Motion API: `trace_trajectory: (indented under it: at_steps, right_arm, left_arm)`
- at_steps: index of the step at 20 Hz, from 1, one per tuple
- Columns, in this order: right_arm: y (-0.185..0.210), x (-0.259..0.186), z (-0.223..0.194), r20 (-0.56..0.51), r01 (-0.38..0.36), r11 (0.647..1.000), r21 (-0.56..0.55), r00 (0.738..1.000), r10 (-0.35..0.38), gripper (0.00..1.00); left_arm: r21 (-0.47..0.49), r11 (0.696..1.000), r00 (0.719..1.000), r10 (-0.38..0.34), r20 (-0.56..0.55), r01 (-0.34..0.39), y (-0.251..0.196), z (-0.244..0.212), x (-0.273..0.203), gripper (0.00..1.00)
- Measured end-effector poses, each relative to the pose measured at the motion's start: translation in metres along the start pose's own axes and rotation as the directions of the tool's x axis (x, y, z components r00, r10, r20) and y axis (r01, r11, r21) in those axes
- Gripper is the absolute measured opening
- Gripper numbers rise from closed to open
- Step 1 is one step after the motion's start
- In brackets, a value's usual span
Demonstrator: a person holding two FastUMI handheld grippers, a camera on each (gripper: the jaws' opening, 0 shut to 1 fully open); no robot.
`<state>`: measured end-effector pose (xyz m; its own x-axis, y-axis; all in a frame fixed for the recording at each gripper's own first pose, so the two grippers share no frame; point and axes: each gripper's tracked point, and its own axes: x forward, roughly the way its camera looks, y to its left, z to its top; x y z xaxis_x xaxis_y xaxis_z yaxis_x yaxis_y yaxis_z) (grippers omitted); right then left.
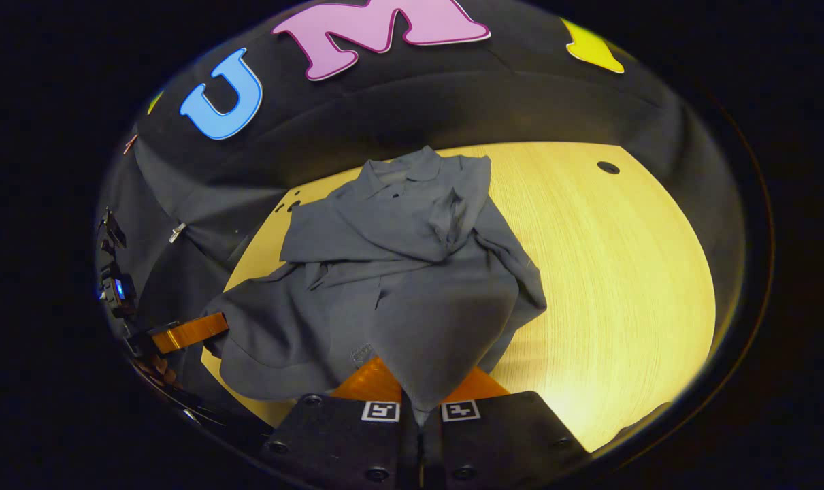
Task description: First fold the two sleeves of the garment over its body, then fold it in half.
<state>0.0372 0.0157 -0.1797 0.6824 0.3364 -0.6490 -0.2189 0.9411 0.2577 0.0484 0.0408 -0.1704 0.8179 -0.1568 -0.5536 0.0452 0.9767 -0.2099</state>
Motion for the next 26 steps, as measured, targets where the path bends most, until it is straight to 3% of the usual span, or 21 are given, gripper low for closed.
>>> trace_trajectory:
  at_steps: [7,14,21,26]
  right_arm:
    - [0.002,-0.004,0.048,0.119,0.016,0.999,-0.037,0.993,-0.011,0.07]
    - [-0.003,0.013,0.104,0.191,0.023,0.998,-0.050,0.981,-0.013,0.08]
    - [-0.009,0.049,0.179,0.277,0.031,0.999,-0.033,0.961,-0.020,0.07]
    - [-0.022,0.090,0.216,0.305,0.035,0.999,0.022,0.952,-0.039,0.07]
  left_arm:
    - [0.033,0.999,0.997,-0.020,0.077,0.018,-0.008,0.036,0.003,0.06]
    - [0.075,0.997,0.985,-0.025,0.169,0.013,0.000,0.102,0.027,0.05]
    - [0.139,0.990,0.968,-0.027,0.249,-0.008,0.001,0.173,0.084,0.05]
    - [0.127,0.992,0.962,-0.014,0.272,-0.021,0.009,0.210,0.137,0.05]
